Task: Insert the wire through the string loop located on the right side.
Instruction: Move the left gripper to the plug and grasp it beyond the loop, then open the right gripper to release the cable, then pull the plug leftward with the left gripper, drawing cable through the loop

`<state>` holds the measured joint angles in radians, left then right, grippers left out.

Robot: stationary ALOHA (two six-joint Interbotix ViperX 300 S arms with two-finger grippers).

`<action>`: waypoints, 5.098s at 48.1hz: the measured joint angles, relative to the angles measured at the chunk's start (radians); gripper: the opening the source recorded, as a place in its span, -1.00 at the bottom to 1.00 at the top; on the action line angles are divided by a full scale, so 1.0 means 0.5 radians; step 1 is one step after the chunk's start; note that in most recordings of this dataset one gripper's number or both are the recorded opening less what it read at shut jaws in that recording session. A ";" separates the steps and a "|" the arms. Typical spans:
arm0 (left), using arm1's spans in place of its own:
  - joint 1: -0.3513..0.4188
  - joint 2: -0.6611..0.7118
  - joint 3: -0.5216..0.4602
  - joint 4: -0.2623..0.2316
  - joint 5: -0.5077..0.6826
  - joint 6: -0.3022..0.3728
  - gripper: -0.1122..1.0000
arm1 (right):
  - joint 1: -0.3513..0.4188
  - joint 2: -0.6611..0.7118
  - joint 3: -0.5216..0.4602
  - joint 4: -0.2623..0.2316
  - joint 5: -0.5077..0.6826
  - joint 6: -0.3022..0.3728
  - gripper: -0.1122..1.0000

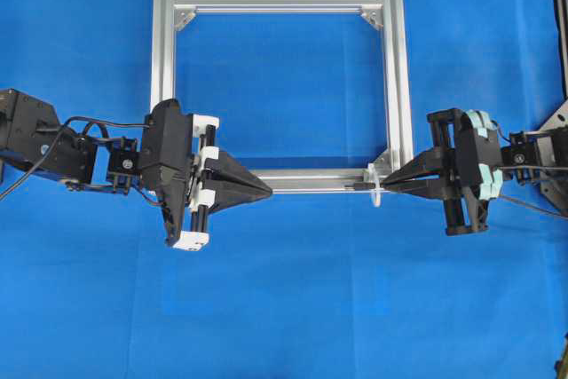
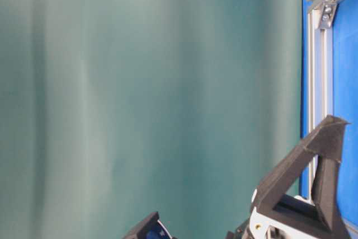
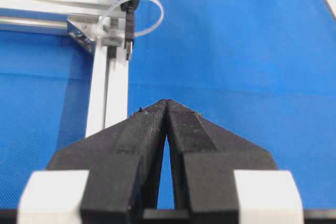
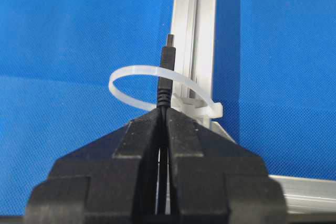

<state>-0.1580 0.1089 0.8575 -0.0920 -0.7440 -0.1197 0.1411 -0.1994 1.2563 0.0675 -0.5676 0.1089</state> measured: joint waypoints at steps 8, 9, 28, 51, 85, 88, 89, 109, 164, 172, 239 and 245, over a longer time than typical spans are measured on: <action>0.021 0.000 -0.040 0.000 0.037 0.000 -0.80 | 0.000 0.000 0.003 0.000 0.000 0.000 -0.86; 0.025 0.000 -0.049 0.003 0.046 0.000 -0.80 | 0.000 0.000 0.003 0.000 0.000 0.000 -0.86; 0.101 0.258 -0.555 0.003 0.417 0.021 -0.80 | 0.000 0.000 0.003 0.000 0.000 0.000 -0.86; 0.169 0.500 -0.969 0.003 0.666 0.025 -0.80 | 0.000 0.000 0.000 0.000 0.003 0.000 -0.86; 0.181 0.500 -0.969 0.009 0.675 0.028 0.72 | 0.006 0.000 0.000 -0.003 0.000 0.000 -0.86; 0.181 0.500 -0.966 0.006 0.678 0.028 0.72 | 0.003 -0.003 0.000 -0.003 0.000 0.000 -0.86; 0.181 0.500 -0.966 0.009 0.681 0.028 0.72 | 0.003 0.000 0.000 -0.006 0.000 0.000 -0.86; 0.181 0.699 -0.994 0.009 0.660 0.028 0.72 | 0.003 0.000 0.000 -0.006 0.000 0.000 -0.86; 0.172 0.742 -1.009 0.009 0.635 0.025 0.68 | 0.006 0.000 0.000 -0.006 0.000 0.000 -0.86; 0.172 0.742 -1.009 0.009 0.635 0.025 0.41 | 0.003 0.000 0.000 -0.006 0.000 0.000 -0.86; 0.153 0.742 -0.994 0.021 0.632 0.107 -0.66 | 0.006 0.000 -0.021 -0.006 0.025 0.003 0.93; 0.153 0.709 -0.920 0.021 0.626 0.110 -0.66 | 0.006 0.000 -0.021 -0.006 0.025 0.003 0.93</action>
<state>-0.0813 0.4633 0.3973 -0.0813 -0.4310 -0.0644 0.1442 -0.1994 1.2456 0.0644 -0.5553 0.1104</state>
